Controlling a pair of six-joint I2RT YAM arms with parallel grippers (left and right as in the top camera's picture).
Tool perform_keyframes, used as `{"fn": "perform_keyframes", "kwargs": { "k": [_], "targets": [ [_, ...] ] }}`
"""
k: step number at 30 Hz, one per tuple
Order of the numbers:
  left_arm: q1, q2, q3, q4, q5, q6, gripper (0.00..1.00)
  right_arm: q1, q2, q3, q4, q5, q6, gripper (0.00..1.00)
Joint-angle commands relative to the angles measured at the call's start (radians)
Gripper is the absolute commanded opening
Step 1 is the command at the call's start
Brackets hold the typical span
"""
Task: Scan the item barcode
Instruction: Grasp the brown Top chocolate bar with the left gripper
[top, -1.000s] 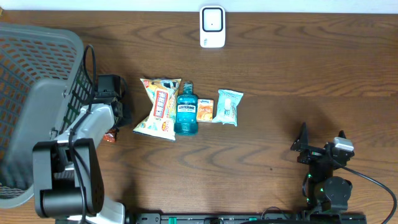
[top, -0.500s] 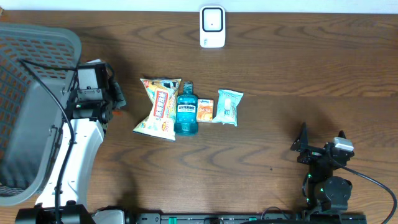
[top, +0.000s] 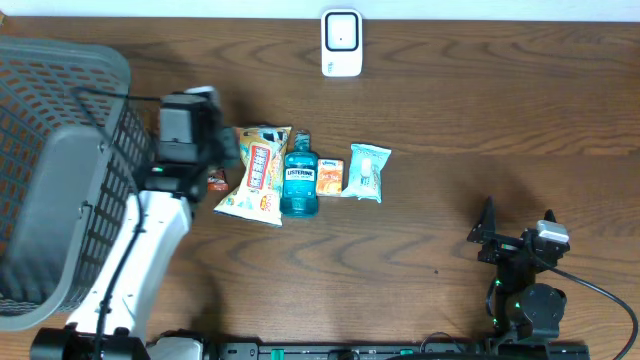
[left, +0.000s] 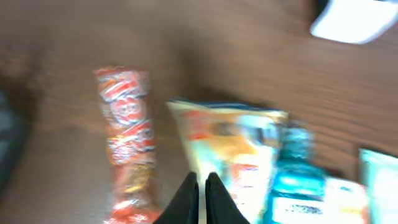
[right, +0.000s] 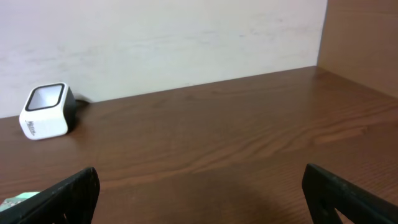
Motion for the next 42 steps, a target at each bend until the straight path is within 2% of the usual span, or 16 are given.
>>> {"fn": "perform_keyframes", "kwargs": {
  "k": [1,2,3,6,7,10,11,22,26,29,38,39,42],
  "targets": [
    [-0.101,-0.006,0.009,0.031,-0.065,-0.013,0.07,0.008,-0.004,-0.002,-0.003,-0.002,-0.014,0.99],
    [-0.118,-0.006,0.009,0.030,-0.124,-0.022,0.07,0.008,-0.004,-0.002,-0.002,-0.003,-0.013,0.99],
    [-0.130,-0.005,0.009,0.024,-0.199,-0.051,0.15,0.008,-0.004,-0.002,-0.002,-0.002,-0.013,0.99],
    [-0.125,0.002,0.007,-0.009,-0.423,-0.138,0.48,0.008,-0.004,-0.002,-0.002,-0.002,-0.013,0.99],
    [-0.109,0.009,0.007,-0.014,-0.446,-0.140,0.57,0.008,-0.004,-0.002,-0.002,-0.003,-0.014,0.99],
    [-0.056,0.043,0.006,-0.017,-0.441,-0.140,0.73,0.008,-0.004,-0.002,-0.002,-0.003,-0.014,0.99],
    [-0.039,0.061,0.006,-0.016,-0.441,-0.140,0.75,0.008,-0.004,-0.002,-0.002,-0.003,-0.014,0.99],
    [-0.011,0.322,0.006,0.033,-0.412,-0.118,0.75,0.008,-0.004,-0.002,-0.002,-0.003,-0.013,0.99],
    [-0.011,0.375,0.006,0.068,-0.388,-0.134,0.75,0.008,-0.004,-0.002,-0.002,-0.003,-0.014,0.99],
    [-0.011,0.402,0.006,0.100,-0.388,-0.137,0.80,0.008,-0.004,-0.002,-0.002,-0.002,-0.013,0.99],
    [-0.011,0.500,0.006,0.149,-0.345,-0.137,0.80,0.008,-0.004,-0.002,-0.002,-0.003,-0.014,0.99],
    [-0.011,0.510,0.006,0.148,-0.345,-0.137,0.78,0.008,-0.004,-0.002,-0.002,-0.003,-0.013,0.99],
    [-0.011,0.525,0.006,0.142,-0.347,-0.136,0.36,0.008,-0.004,-0.002,-0.003,-0.002,-0.013,0.99]
  ]
}}
